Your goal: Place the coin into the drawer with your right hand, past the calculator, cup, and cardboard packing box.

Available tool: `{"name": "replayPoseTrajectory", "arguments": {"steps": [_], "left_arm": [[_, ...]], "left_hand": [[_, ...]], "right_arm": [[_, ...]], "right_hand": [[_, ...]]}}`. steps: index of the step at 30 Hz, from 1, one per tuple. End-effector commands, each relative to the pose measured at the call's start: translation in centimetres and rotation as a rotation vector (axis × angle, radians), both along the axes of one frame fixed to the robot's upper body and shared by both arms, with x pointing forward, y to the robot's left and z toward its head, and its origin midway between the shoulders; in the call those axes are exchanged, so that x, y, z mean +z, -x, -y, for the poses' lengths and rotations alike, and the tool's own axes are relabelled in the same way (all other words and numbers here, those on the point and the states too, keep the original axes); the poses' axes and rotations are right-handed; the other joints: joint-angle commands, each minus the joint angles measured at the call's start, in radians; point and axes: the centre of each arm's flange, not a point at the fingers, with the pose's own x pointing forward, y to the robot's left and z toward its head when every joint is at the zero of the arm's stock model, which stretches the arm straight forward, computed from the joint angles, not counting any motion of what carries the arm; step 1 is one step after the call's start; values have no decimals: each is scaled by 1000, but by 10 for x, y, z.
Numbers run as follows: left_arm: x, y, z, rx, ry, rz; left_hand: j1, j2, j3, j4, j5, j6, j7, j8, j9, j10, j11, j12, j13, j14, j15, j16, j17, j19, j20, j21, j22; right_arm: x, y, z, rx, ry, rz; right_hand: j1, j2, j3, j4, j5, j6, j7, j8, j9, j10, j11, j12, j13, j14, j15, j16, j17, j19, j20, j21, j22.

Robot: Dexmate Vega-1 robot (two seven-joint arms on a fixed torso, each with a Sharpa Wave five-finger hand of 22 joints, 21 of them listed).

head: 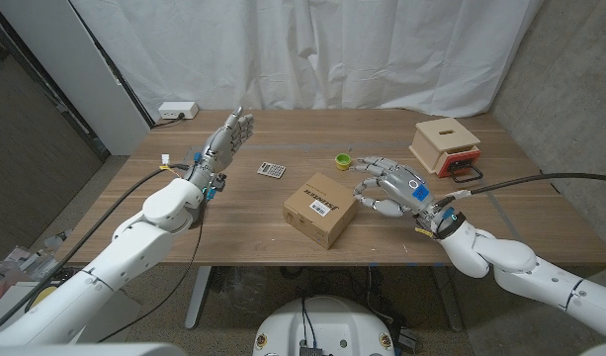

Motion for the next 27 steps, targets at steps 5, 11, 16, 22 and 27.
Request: {"name": "replayPoseTrajectory", "arguments": {"steps": [5,11,16,22,27], "left_arm": [[-2,-1,-3,5,15,3],[-3,-1,-4,9,20,4],[-2,0,-5,13,21,6],[-1,0,-6,16,23,10],[0,0,-7,20,22,11]], "left_hand": [[4,6,-6,1,7,8,-3,-2,2,3,-2,-2,4,-5,0,0,4,-5,3,-1,6],[4,7,-7,1,7,9,-2,-2,2,4,-4,-1,4,-5,0,0,4,-4,2,0,6],[5,8,-8,1,6,11,-2,-1,2,4,-3,-1,4,-5,-1,0,4,-4,3,0,6],[5,8,-9,1,6,9,-2,-2,2,3,-6,-2,4,-5,0,0,4,-5,2,-1,6],[6,9,-10,1,7,9,-2,-2,2,3,-4,-2,4,-5,0,0,4,-5,2,0,6]], "right_arm": [[36,-4,18,-87,-108,-13],[50,-9,25,-131,-132,-16],[60,-15,32,-158,-161,-15],[75,-22,43,-193,-223,-27],[85,-28,51,-215,-264,-39]], "right_hand": [[7,0,-2,-2,0,32,-28,4,0,7,-1,6,1,1,-55,3,4,9,-43,6,5],[5,-1,-5,-2,-2,32,-29,1,-1,1,2,1,0,-4,-51,-1,4,5,-38,4,5],[5,-2,-7,-2,-3,33,-29,-2,-2,-5,5,-3,-1,-11,-48,-5,3,1,-37,3,5],[5,-1,-9,-1,-5,34,-29,-4,-3,-9,11,-6,-1,-18,-44,-8,3,-3,-36,0,4],[5,-2,-11,-1,-6,33,-30,-7,-3,-13,19,-9,-2,-24,-44,-11,2,-8,-34,-2,4]]}}
